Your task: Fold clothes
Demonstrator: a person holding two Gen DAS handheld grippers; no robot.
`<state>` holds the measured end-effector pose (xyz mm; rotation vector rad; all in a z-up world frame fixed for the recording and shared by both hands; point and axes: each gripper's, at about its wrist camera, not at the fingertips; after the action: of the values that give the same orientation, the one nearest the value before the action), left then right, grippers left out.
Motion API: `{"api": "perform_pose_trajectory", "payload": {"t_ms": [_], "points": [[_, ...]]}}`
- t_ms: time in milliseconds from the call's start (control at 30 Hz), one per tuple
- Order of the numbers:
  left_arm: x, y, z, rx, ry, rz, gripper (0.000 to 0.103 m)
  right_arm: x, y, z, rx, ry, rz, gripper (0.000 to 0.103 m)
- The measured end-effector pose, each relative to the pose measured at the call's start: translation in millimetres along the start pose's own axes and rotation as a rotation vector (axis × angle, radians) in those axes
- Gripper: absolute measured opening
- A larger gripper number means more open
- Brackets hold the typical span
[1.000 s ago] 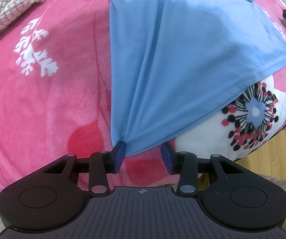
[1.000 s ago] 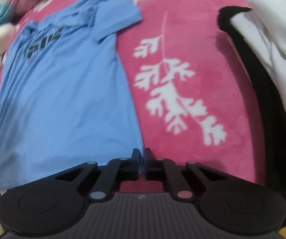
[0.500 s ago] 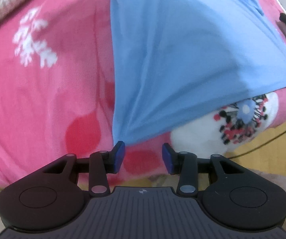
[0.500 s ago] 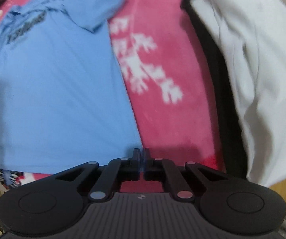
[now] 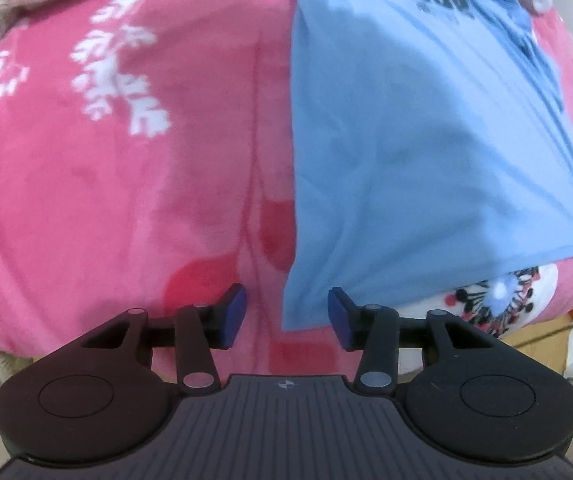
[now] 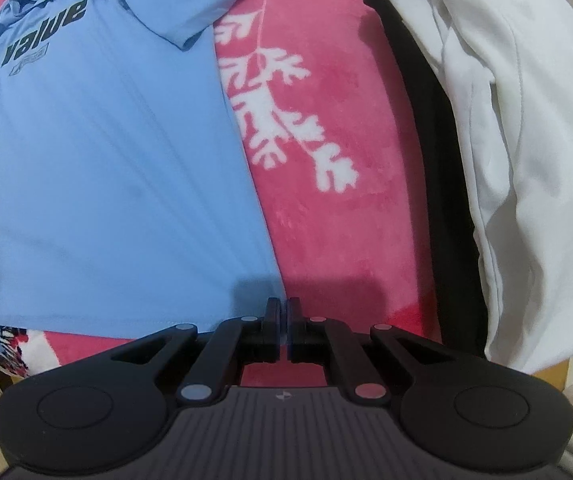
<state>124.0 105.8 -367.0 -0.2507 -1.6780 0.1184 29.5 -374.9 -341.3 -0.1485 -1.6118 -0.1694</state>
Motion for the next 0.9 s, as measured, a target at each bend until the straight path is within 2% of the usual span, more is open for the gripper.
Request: {"api": "perform_pose_trajectory", "payload": {"t_ms": [67, 167, 200, 267, 400, 500, 633, 733, 800, 900], "points": [[-5.8, -2.6, 0.7, -0.011, -0.001, 0.005, 0.031, -0.5, 0.3, -0.9, 0.010, 0.001, -0.003, 0.002], [-6.2, -8.3, 4.0, -0.024, -0.009, 0.016, 0.003, 4.2, 0.2, -1.5, 0.020, -0.003, -0.008, 0.002], [-4.1, -10.7, 5.8, -0.029, -0.012, 0.016, 0.001, 12.1, -0.3, -1.0, 0.019, -0.012, -0.009, 0.002], [14.6, -11.2, 6.0, 0.002, -0.044, 0.034, 0.001, 27.9, -1.4, 0.0, 0.015, -0.031, -0.012, 0.002], [64.4, -2.4, -6.3, 0.127, -0.128, 0.129, 0.001, 68.3, -7.2, -0.8, 0.001, -0.066, -0.025, 0.002], [68.6, -1.8, -9.0, 0.130, -0.119, 0.118, 0.001, 66.5, -8.2, 2.7, 0.040, -0.037, -0.016, 0.002], [31.0, -5.9, 3.2, 0.086, -0.019, 0.051, 0.001, 24.2, -2.4, -1.6, 0.057, 0.049, -0.010, 0.002], [31.0, -1.6, 15.1, 0.064, 0.018, 0.018, 0.001, 10.3, -2.1, 4.2, 0.041, 0.090, -0.013, 0.002], [31.5, -4.1, 16.2, 0.025, 0.024, 0.002, 0.001, 10.3, -1.5, 7.1, 0.047, 0.099, -0.011, 0.002], [10.2, -9.0, 21.1, -0.057, 0.059, -0.045, 0.001, -8.8, -6.1, 10.3, 0.044, 0.126, -0.005, 0.002]]}}
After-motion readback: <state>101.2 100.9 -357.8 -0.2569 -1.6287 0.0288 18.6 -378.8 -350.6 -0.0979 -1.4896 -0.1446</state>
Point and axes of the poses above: each gripper's, at about its wrist camera, not at the fingertips, and x roughly against the way its jaws point, y to its left, z to its underside, and after that the axes turned 9 degrees about x, right-handed
